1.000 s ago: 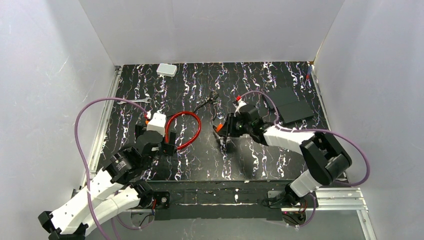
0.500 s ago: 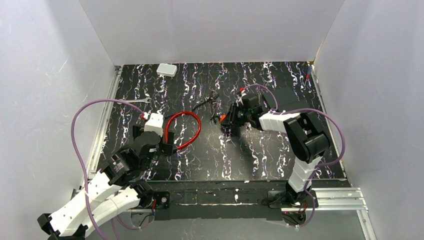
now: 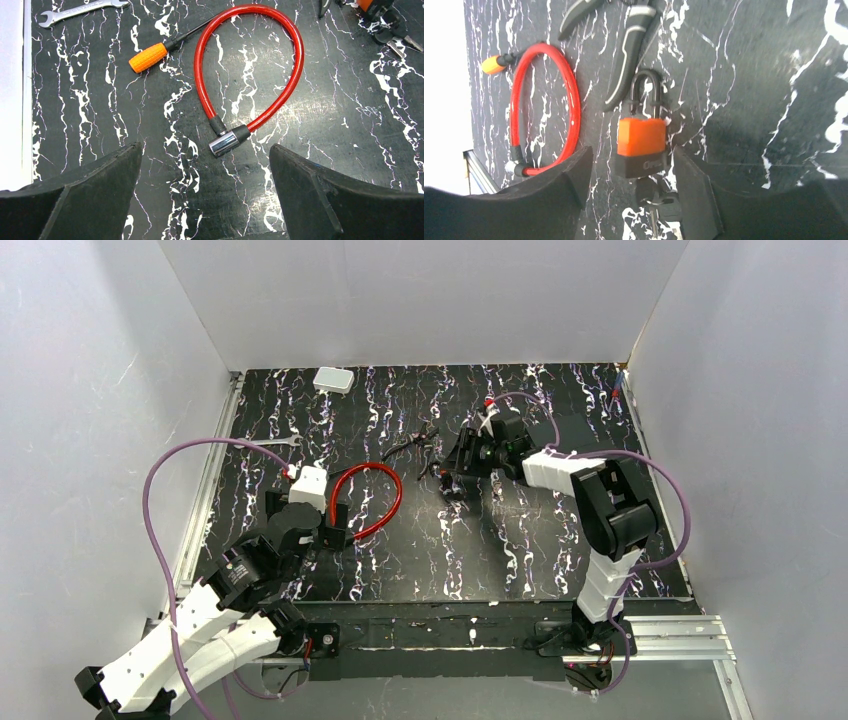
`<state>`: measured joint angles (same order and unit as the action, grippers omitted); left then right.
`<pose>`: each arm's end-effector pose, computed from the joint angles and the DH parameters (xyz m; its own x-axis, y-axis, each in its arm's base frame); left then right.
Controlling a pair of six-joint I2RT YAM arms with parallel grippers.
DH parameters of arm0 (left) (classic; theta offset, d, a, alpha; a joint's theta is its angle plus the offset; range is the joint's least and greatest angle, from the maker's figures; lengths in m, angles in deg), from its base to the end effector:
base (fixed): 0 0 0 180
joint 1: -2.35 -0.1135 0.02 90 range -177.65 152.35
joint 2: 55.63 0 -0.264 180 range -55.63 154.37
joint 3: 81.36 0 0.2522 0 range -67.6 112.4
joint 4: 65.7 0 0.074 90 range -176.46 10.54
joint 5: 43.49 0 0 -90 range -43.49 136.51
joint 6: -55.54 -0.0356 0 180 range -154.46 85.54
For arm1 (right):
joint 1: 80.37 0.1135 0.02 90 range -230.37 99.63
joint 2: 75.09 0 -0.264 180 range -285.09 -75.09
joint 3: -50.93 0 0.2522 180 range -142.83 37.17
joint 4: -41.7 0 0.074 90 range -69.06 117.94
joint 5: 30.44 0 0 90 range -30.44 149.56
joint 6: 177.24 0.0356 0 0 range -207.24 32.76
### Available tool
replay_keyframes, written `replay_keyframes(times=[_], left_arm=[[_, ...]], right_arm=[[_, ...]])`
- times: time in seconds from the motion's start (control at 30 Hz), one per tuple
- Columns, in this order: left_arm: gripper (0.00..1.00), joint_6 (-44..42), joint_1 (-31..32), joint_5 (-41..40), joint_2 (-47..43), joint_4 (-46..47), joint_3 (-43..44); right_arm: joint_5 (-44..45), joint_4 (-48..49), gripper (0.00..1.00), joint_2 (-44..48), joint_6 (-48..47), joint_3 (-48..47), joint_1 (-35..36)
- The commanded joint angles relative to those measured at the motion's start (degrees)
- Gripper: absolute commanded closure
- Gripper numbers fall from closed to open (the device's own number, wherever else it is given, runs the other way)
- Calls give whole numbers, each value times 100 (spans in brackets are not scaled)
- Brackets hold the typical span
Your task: Unlock with the key
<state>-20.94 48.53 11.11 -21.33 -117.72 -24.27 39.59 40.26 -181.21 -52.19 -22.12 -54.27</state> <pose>0.1010 -0.0754 0.3097 -0.3844 0.1253 -0.9146 0.1525 0.9858 0.0710 0.3477 0.1839 0.1686 -0.7991 0.2096 -0.5635 -0.2532 0.7327 0.6316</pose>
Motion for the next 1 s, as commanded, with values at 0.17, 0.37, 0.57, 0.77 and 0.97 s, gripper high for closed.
replay_keyframes(times=[0.17, 0.37, 0.57, 0.77, 0.97], left_arm=[[2, -3, -34, -160, -10, -85, 87], [2, -12, -36, -130, 10, -85, 88], [2, -25, -40, -114, 66, -93, 101], [2, -25, -41, -133, 90, -107, 105], [2, -25, -38, -152, 85, -121, 104]], right_arm=[[214, -708, 25, 190, -588, -736, -277], [468, -1129, 27, 721, -955, -741, -272], [418, -1084, 33, 1098, -1067, -457, 163], [414, -909, 41, 915, -958, -504, 789], [560, -880, 44, 444, -845, -744, 996]])
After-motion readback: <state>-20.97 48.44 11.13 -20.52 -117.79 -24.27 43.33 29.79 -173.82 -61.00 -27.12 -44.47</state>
